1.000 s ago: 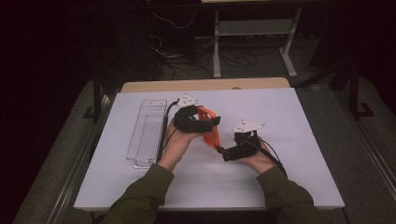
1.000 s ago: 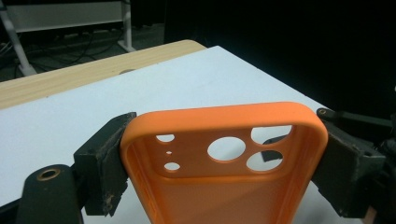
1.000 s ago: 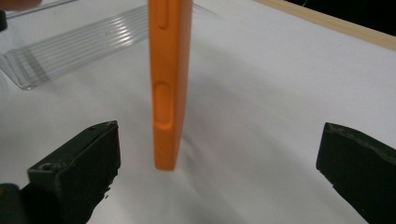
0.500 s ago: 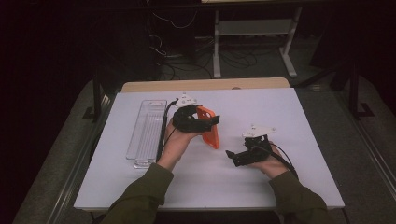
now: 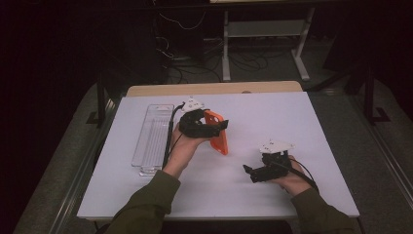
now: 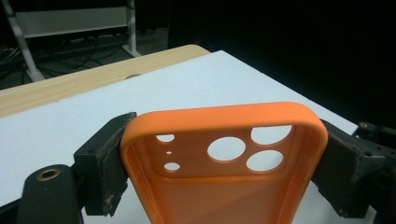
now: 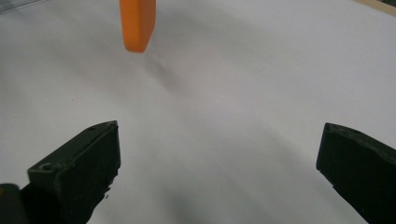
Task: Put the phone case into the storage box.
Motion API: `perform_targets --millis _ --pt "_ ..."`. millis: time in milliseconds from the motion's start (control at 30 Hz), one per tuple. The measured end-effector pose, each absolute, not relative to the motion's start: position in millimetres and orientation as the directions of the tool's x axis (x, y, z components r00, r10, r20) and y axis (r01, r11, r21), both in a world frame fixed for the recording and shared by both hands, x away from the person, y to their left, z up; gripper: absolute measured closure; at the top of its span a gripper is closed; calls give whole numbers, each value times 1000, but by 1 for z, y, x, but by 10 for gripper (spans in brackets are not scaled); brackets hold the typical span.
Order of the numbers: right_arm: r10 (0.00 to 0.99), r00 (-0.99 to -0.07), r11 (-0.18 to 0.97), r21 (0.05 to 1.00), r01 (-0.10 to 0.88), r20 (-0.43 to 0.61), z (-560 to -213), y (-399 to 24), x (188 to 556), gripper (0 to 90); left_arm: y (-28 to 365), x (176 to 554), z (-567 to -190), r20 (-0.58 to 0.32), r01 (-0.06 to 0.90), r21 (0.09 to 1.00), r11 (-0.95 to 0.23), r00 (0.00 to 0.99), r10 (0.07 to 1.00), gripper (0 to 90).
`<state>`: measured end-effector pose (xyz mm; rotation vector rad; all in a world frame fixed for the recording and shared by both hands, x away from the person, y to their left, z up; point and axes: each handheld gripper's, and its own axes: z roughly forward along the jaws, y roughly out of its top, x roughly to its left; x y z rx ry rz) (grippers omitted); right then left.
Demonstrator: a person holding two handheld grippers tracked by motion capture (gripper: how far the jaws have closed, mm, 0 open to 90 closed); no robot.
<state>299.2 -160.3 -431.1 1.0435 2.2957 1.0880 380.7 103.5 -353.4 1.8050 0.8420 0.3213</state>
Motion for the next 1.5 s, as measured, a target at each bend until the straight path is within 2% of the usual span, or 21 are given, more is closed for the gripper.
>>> perform_targets --millis 600,1500 --pt "787 -616 370 785 497 19 -439 -180 273 0 106 382 -353 -162 381 907 -180 710 686 156" --pt "785 -620 376 782 497 16 -441 -180 275 0 118 390 -332 -123 346 920 -186 703 701 156"
